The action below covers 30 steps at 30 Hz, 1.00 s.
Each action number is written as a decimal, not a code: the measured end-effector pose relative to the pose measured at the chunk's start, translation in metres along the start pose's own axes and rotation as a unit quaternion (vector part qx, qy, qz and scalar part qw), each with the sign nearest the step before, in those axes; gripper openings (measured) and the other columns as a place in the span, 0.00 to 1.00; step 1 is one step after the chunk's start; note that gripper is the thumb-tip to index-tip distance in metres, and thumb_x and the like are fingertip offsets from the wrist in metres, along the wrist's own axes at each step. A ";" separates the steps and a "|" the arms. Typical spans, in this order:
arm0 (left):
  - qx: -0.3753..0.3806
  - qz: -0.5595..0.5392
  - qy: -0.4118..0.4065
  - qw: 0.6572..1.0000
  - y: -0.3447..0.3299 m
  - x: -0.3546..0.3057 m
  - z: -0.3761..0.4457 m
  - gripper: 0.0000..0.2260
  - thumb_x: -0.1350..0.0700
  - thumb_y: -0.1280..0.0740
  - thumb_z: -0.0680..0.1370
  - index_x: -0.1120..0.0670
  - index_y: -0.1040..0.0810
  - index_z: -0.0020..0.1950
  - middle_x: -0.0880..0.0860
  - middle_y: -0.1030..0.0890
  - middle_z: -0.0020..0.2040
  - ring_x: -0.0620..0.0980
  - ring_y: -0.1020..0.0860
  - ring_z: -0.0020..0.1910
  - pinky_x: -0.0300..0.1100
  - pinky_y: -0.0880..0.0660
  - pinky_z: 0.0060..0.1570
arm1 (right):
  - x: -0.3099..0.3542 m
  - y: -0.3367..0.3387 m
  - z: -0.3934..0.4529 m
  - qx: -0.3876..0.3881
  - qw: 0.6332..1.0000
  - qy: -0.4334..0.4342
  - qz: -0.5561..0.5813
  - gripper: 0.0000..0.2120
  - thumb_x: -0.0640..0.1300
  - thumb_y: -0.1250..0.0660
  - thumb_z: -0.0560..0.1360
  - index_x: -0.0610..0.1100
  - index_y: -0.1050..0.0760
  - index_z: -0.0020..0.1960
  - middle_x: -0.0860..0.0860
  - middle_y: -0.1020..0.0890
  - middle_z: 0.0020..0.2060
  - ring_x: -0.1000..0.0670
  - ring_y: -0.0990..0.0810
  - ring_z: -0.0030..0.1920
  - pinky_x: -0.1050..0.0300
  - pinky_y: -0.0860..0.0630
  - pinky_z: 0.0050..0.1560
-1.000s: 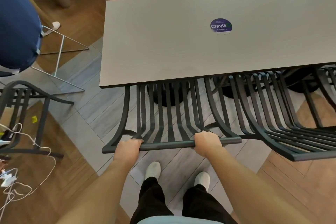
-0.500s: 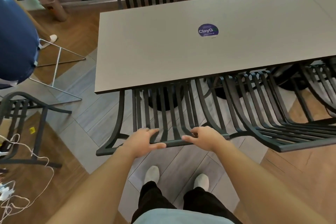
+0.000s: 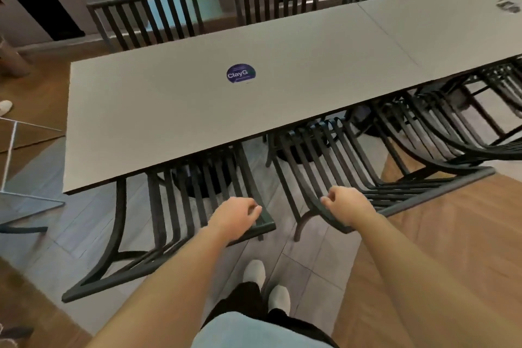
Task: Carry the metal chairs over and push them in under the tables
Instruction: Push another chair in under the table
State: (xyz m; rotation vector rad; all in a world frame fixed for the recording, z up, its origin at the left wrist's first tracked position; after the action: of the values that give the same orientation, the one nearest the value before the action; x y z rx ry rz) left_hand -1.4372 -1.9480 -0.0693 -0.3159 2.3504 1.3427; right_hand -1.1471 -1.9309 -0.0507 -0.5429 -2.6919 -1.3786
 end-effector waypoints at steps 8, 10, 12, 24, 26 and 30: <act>0.066 0.034 -0.059 0.996 -0.009 -0.049 0.070 0.14 0.44 0.41 0.85 0.50 0.20 0.53 0.46 0.18 0.43 0.44 0.19 0.39 0.42 0.21 0.43 | -0.048 0.025 0.008 -0.030 0.996 -0.078 0.037 0.11 0.55 0.39 0.84 0.49 0.25 0.58 0.49 0.18 0.48 0.47 0.19 0.49 0.50 0.21 0.54; 0.074 0.045 -0.070 0.994 -0.011 -0.063 0.082 0.14 0.44 0.41 0.85 0.50 0.21 0.49 0.47 0.19 0.41 0.45 0.20 0.38 0.40 0.25 0.38 | -0.061 0.030 0.011 -0.031 0.995 -0.081 0.043 0.12 0.56 0.39 0.84 0.49 0.24 0.57 0.49 0.18 0.48 0.47 0.19 0.49 0.50 0.22 0.53; 0.079 0.053 -0.081 0.992 -0.015 -0.078 0.092 0.13 0.44 0.41 0.86 0.49 0.21 0.50 0.46 0.20 0.40 0.43 0.21 0.37 0.38 0.29 0.35 | -0.078 0.036 0.016 -0.028 0.995 -0.084 0.050 0.12 0.56 0.39 0.84 0.49 0.23 0.57 0.50 0.18 0.47 0.48 0.20 0.48 0.52 0.23 0.50; 0.049 0.009 -0.012 0.999 -0.080 -0.203 0.131 0.14 0.43 0.41 0.85 0.49 0.19 0.56 0.46 0.17 0.44 0.45 0.19 0.41 0.43 0.21 0.44 | -0.223 0.088 0.079 -0.018 0.999 -0.001 0.028 0.10 0.56 0.37 0.83 0.52 0.23 0.51 0.53 0.19 0.43 0.52 0.21 0.43 0.53 0.25 0.45; 0.044 -0.013 0.020 0.999 -0.097 -0.229 0.127 0.15 0.43 0.41 0.85 0.50 0.19 0.55 0.47 0.17 0.44 0.47 0.19 0.41 0.48 0.19 0.46 | -0.249 0.095 0.086 -0.002 1.000 0.025 0.001 0.10 0.57 0.37 0.83 0.51 0.23 0.52 0.53 0.19 0.43 0.52 0.20 0.44 0.53 0.23 0.47; 0.008 -0.044 0.052 0.998 -0.121 -0.272 0.121 0.14 0.43 0.41 0.85 0.48 0.18 0.57 0.45 0.17 0.44 0.44 0.19 0.41 0.44 0.20 0.44 | -0.291 0.111 0.098 0.004 0.997 0.059 -0.048 0.10 0.58 0.36 0.82 0.52 0.23 0.51 0.54 0.20 0.43 0.52 0.21 0.45 0.53 0.21 0.49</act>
State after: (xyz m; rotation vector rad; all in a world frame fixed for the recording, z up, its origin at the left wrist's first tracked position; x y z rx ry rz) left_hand -1.1188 -1.9076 -0.0917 -0.4909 2.4001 1.2942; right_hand -0.8277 -1.8741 -0.0870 -0.3240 -2.6591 -1.3742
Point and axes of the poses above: each hand's wrist, its own z-axis towards the middle knuckle, its own y-axis out of the back of the hand, x = y × z, the point moved 2 cm from there along z, towards the middle knuckle
